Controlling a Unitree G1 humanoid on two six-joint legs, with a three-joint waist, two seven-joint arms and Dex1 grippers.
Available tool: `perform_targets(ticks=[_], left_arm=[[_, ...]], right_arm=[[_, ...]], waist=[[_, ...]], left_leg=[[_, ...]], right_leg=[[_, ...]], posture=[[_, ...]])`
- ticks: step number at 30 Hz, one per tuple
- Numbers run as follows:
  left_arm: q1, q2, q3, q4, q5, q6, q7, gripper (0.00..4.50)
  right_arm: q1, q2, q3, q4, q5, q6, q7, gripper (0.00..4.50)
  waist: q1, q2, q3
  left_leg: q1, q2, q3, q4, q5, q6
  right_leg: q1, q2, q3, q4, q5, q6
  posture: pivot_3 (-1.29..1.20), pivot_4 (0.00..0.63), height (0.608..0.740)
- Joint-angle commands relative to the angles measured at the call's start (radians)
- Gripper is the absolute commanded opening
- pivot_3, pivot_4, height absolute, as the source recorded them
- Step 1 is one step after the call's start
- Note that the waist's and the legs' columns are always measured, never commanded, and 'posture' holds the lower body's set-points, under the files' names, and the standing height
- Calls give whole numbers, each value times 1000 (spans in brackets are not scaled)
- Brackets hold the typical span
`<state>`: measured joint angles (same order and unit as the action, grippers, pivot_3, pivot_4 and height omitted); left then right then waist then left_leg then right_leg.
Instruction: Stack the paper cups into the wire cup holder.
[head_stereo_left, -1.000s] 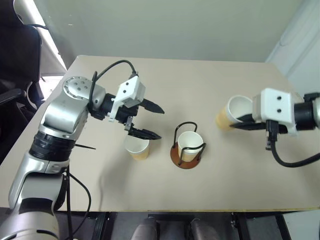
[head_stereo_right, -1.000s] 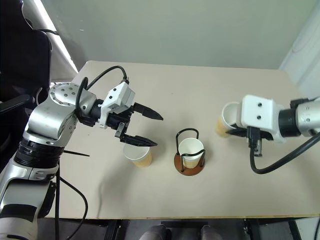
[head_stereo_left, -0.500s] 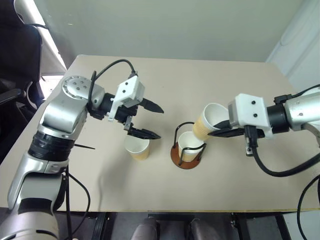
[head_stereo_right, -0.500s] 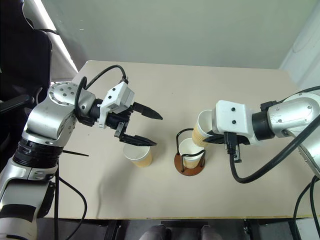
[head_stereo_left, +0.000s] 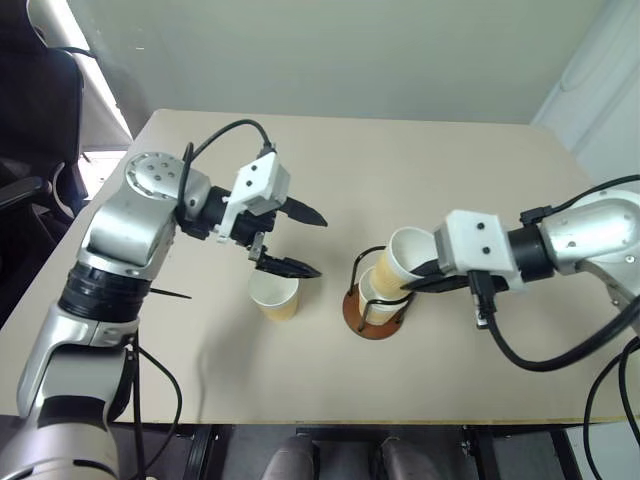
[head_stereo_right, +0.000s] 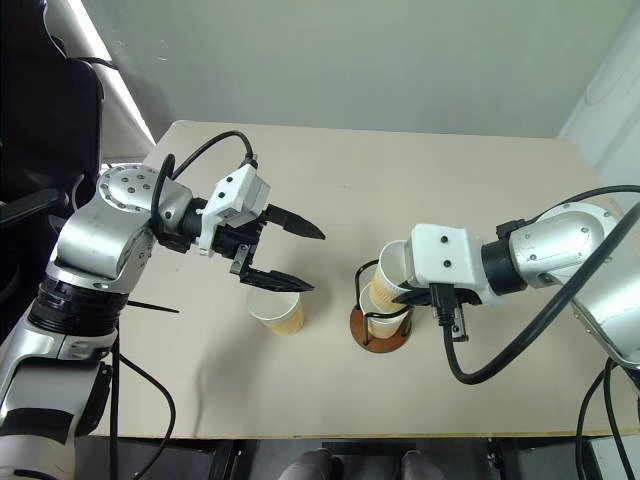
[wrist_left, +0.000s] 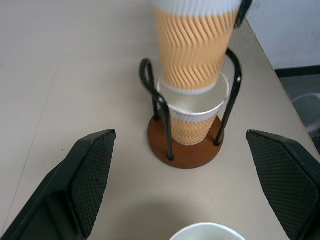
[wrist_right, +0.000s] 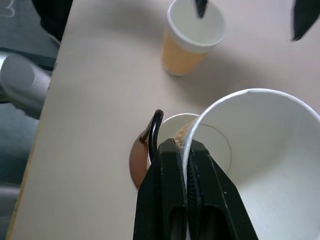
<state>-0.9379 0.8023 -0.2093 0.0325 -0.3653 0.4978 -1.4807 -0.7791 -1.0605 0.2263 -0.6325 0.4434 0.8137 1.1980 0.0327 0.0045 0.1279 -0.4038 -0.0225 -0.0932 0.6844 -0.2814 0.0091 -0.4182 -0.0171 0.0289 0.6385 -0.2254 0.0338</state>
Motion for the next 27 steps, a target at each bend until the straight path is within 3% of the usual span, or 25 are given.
perform_targets(ticks=[1,9,17,27], left_arm=[[-28,-5,16,-9,0,-14,-4,4500],[-25,-8,18,-15,0,-9,-2,4500],[-16,-8,21,-16,3,-4,11,4500],[-21,52,84,-57,-9,25,59,4500]], right_arm=[[-1,3,22,-2,-42,-41,-5,20],[-13,28,70,19,-100,-81,0,20],[-76,109,16,54,-55,-6,-29,2688],[-112,186,-264,73,163,206,-166,2688]], waist=[[0,0,0],[0,0,0],[-1,0,0],[-1,0,0]], left_leg=[[0,0,0,0,0,0],[0,0,0,0,0,0],[0,0,0,0,0,0],[-1,0,0,-2,0,0]], right_leg=[[0,0,0,0,0,0],[0,0,0,0,0,0],[0,0,0,0,0,0],[-1,0,0,-3,0,0]], posture=[[0,150,740],[0,150,740],[0,150,740],[0,150,740]])
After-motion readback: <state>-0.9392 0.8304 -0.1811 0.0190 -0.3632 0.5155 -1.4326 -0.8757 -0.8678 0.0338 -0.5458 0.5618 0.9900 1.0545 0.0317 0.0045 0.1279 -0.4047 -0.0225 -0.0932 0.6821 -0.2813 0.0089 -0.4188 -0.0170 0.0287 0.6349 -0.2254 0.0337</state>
